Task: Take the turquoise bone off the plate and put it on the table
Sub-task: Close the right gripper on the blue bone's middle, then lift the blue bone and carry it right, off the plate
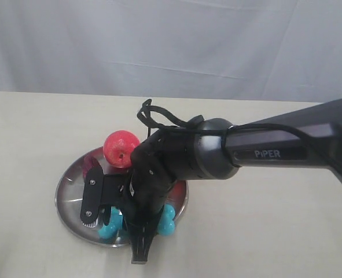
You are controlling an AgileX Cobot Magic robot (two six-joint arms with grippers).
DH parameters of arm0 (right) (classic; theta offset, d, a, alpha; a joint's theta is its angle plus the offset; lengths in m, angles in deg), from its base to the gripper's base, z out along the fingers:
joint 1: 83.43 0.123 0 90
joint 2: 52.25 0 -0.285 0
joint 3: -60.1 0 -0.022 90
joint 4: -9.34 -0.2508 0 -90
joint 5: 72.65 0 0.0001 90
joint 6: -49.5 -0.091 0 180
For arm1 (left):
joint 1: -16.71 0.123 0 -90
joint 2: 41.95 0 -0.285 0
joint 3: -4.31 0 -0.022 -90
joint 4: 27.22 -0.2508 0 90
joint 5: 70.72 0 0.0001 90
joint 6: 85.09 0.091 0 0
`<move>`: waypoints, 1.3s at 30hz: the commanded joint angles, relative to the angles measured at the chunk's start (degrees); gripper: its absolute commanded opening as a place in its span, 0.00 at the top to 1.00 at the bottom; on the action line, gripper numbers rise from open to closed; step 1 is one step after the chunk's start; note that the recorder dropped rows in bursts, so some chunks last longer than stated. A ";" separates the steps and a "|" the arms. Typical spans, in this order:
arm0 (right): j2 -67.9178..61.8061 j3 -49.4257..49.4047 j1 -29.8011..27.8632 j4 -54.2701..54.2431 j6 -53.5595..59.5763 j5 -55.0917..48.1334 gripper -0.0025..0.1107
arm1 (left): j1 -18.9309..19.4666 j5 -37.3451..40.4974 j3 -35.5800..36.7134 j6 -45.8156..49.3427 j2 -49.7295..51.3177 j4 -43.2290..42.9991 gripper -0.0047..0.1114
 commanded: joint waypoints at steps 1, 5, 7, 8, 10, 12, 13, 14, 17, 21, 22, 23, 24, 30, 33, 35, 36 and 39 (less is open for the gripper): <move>-0.02 0.25 -0.13 -0.20 -0.26 1.19 0.98 | -0.16 -0.04 0.19 -0.09 -0.07 -0.02 0.96; 0.27 0.25 -0.13 -0.20 -0.26 1.19 0.98 | -0.16 -0.04 0.19 -0.09 -0.07 -0.02 0.96; 0.75 0.25 -0.13 -0.20 -0.39 1.19 0.98 | -0.16 -0.04 0.19 -0.09 -0.07 -0.02 0.96; 1.38 0.25 -0.13 -0.20 -0.53 1.19 0.98 | -0.16 -0.04 0.19 -0.09 -0.07 -0.02 0.96; 2.72 0.25 -0.13 -0.20 -0.53 1.19 0.98 | -0.16 -0.04 0.19 -0.09 -0.07 -0.02 0.96; 4.49 0.25 -0.13 -0.20 -0.63 0.95 0.98 | -0.16 -0.04 0.19 -0.09 -0.07 -0.02 0.96; 5.55 0.25 -0.13 -0.20 -0.73 0.77 0.98 | -0.16 -0.04 0.19 -0.09 -0.07 -0.02 0.96; 6.68 0.25 -0.13 -0.20 -0.77 0.41 0.98 | -0.16 -0.04 0.19 -0.09 -0.07 -0.02 0.96; 10.06 0.25 -0.13 -0.20 -1.59 -1.23 0.98 | -0.16 -0.04 0.19 -0.09 -0.07 -0.02 0.96; 14.77 0.25 -0.13 2.31 -8.28 -4.29 0.98 | -0.16 -0.04 0.19 -0.09 -0.07 -0.02 0.96; 15.94 0.25 -0.13 3.49 -11.12 -5.36 0.98 | -0.16 -0.04 0.19 -0.09 -0.07 -0.02 0.96; 17.06 0.25 -0.13 4.59 -14.15 -6.45 0.98 | -0.16 -0.04 0.19 -0.09 -0.07 -0.02 0.96; 18.13 0.25 -0.13 5.79 -17.63 -7.65 0.98 | -0.16 -0.04 0.19 -0.09 -0.07 -0.02 0.96; 22.96 0.25 -2.27 12.17 -38.85 -14.10 0.98 | -0.16 -0.04 0.19 -0.09 -0.07 -0.02 0.96; 24.60 0.14 -5.40 12.34 -45.06 -17.04 0.98 | -0.16 -0.04 0.19 -0.09 -0.07 -0.02 0.96; 25.58 0.14 -7.58 12.18 -49.49 -18.46 0.98 | -0.16 -0.04 0.19 -0.09 -0.07 -0.02 0.96; 26.00 0.14 -8.78 12.08 -51.71 -18.89 0.98 | -0.16 -0.04 0.19 -0.09 -0.07 -0.02 0.96; 26.86 0.14 -11.97 11.50 -55.60 -19.00 0.98 | -0.16 -0.04 0.19 -0.09 -0.07 -0.02 0.96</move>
